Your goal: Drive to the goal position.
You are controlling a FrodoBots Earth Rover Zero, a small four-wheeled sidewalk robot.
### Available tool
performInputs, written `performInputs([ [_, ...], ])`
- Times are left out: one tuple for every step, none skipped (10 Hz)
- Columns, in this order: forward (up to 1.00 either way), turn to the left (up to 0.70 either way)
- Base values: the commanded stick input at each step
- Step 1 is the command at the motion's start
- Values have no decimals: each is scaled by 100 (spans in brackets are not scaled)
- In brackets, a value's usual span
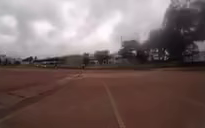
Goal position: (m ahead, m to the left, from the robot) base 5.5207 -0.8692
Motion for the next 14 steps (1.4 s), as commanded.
performInputs([
  [70, 0],
  [70, 0],
  [70, 0],
  [70, 0],
  [70, 0],
  [70, 0],
  [70, 0],
  [70, 7],
  [70, 6],
  [70, 4],
  [70, 10],
  [70, 12],
  [70, 7],
  [70, 7],
])
